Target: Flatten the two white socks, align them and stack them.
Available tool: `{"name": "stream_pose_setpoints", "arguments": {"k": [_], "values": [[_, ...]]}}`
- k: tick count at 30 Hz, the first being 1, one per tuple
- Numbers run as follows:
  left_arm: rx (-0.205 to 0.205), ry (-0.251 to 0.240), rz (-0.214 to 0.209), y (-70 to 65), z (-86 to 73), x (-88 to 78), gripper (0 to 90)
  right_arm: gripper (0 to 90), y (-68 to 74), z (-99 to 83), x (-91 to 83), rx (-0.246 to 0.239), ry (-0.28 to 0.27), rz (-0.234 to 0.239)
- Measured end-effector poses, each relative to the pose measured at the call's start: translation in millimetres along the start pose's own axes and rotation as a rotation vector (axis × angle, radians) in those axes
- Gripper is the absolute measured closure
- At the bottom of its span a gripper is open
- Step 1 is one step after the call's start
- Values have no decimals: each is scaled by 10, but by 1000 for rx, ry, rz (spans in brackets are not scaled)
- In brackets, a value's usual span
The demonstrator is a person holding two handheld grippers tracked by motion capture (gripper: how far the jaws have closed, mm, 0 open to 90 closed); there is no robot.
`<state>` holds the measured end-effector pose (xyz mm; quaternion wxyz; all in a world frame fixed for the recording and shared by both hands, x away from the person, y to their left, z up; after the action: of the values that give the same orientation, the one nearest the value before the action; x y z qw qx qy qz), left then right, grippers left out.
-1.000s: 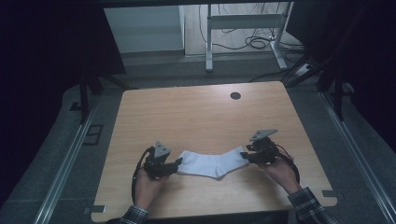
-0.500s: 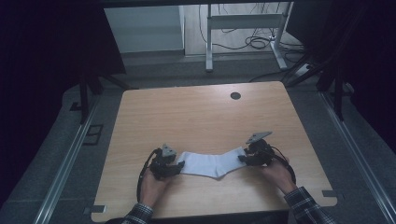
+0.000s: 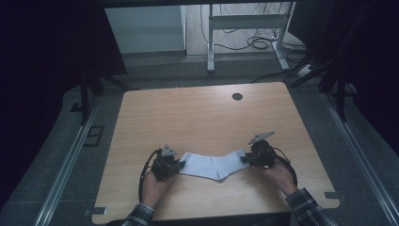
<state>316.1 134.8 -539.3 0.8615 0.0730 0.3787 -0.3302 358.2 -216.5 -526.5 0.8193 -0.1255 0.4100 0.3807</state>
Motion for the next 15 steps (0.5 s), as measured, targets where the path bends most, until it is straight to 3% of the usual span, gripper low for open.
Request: {"name": "stream_pose_setpoints", "arguments": {"k": [15], "values": [[32, -76, 30, 102, 372, -102, 816, 753, -48, 286, -230, -22, -97, -40]]}}
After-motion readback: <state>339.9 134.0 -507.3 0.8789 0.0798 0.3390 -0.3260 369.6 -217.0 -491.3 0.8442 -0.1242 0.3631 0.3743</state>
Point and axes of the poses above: each handheld gripper's, and its own axes: x roughly forward along the jaws, z roughly out of its top, y roughly to its left, the point moved 1 cm from there along x, roughly forward along the jaws, and after that the axes turned 3 degrees about -y, right-handed, at the moved point
